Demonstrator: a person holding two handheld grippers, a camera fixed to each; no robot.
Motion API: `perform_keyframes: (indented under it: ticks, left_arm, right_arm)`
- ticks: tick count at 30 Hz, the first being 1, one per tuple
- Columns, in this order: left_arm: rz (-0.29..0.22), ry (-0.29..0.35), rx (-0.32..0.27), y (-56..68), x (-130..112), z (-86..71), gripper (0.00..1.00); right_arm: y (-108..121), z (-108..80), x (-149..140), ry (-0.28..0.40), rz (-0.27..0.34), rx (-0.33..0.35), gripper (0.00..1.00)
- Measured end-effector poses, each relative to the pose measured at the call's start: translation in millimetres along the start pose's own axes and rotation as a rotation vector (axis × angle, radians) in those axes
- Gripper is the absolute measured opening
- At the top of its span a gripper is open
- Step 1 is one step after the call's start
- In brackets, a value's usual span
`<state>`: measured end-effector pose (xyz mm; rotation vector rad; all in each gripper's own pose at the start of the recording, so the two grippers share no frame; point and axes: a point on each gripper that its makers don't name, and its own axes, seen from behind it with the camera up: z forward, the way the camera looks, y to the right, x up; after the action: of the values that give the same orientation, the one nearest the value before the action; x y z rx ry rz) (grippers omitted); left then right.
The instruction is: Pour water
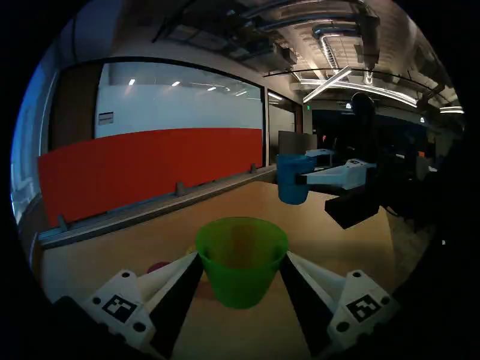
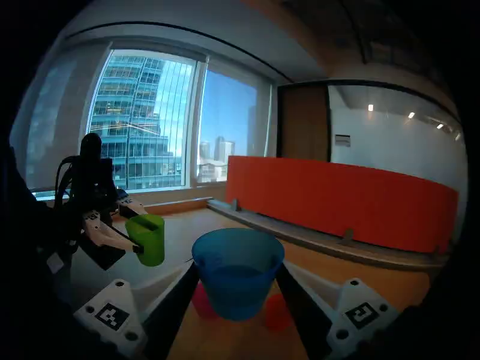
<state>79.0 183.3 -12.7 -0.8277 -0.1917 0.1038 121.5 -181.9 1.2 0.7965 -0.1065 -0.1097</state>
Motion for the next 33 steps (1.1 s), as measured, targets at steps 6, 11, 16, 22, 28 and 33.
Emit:
perform_keyframes:
  ticks: [6, 11, 16, 22, 28, 33]
  left_arm:
    - [0.002, 0.002, -0.002, 0.8, 0.3, 0.8, 0.85]
    - [0.004, 0.011, -0.004, 2.0, 2.4, 0.4, 0.85]
    - [0.001, 0.015, -0.009, 2.1, 2.2, 0.3, 0.85]
    - [-0.011, 0.024, -0.022, 5.8, 1.9, 2.2, 0.85]
    - [-0.028, 0.046, -0.027, 7.3, 3.3, 5.4, 0.85]
    - [-0.026, 0.066, -0.034, 9.8, 6.8, 6.2, 0.85]
  right_arm:
    - [2.8, 1.8, 10.0, 0.024, -0.003, -0.009, 0.89]
    - [4.1, 2.8, 13.5, 0.028, -0.002, -0.009, 0.89]
    - [4.4, 2.3, 17.3, 0.028, -0.008, -0.008, 0.89]
    - [1.3, 2.9, 22.0, 0.025, -0.022, 0.002, 0.89]
    - [-1.6, 4.7, 26.8, 0.018, -0.05, 0.01, 0.89]
    - [-3.2, 6.6, 33.8, 0.019, -0.069, 0.016, 0.89]
